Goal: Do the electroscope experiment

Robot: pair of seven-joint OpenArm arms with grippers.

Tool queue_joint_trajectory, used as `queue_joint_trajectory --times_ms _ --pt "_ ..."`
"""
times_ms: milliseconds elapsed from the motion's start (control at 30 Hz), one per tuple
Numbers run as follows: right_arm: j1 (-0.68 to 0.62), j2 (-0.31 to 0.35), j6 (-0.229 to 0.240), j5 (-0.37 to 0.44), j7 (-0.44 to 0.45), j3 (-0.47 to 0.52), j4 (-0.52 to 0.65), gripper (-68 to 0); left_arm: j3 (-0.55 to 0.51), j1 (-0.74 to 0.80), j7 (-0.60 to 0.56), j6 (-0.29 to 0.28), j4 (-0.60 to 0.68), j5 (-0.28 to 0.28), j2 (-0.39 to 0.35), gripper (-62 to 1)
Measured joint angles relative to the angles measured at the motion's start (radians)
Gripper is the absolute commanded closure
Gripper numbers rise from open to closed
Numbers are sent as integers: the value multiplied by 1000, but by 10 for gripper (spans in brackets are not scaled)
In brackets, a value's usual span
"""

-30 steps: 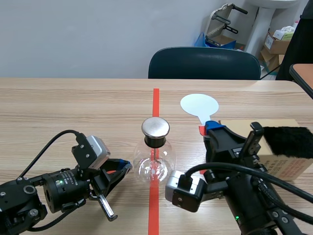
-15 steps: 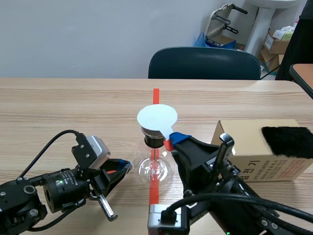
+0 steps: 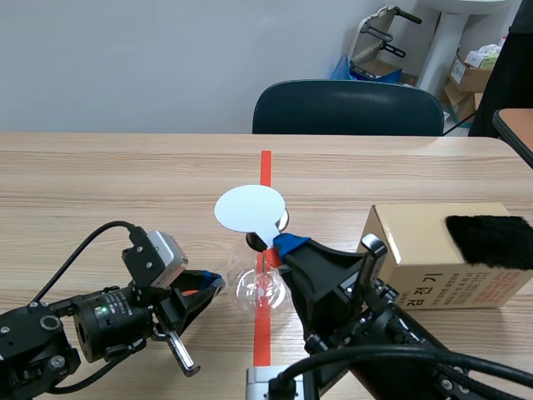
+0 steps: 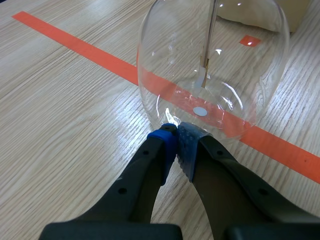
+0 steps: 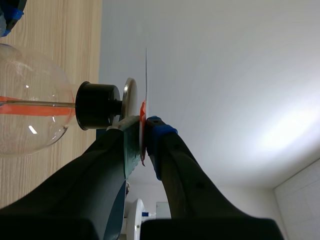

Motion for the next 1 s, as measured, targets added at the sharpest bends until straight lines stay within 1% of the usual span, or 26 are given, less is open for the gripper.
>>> queue_joint_trajectory --times_ms 200,400,767,900,1000 --pt "0 0 0 0 -8 0 0 -15 0 0 0 0 0 0 0 -29" --pt "0 0 0 0 -113 0 0 -15 0 0 0 0 0 0 0 -29" --pt "0 0 0 3 -477 0 0 -15 0 0 0 0 0 0 0 -29" --pt "0 0 0 3 -578 0 0 -15 0 0 0 0 0 0 0 -30" --pt "0 0 0 3 -636 0 0 -15 0 0 0 0 0 0 0 -30"
